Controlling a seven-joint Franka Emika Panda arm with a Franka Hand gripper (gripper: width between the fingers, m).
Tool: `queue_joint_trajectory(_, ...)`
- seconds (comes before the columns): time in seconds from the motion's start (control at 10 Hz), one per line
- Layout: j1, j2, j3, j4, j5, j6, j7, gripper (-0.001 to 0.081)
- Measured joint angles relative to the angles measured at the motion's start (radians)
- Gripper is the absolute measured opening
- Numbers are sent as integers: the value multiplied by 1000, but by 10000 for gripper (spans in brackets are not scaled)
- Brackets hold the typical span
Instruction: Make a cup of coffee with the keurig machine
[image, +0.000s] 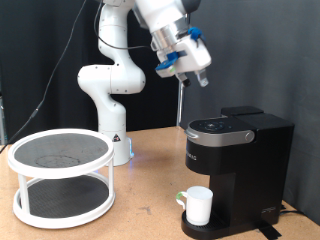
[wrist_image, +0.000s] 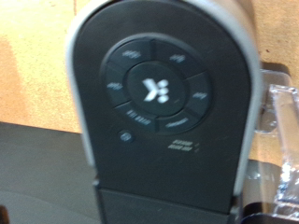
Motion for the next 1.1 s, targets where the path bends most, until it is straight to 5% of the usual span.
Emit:
queue_joint_trajectory(0.6,-4,164,40,217,-225,-82,142,808)
queue_joint_trajectory(1.1,-3,250,60,250,-277,-28,193,808)
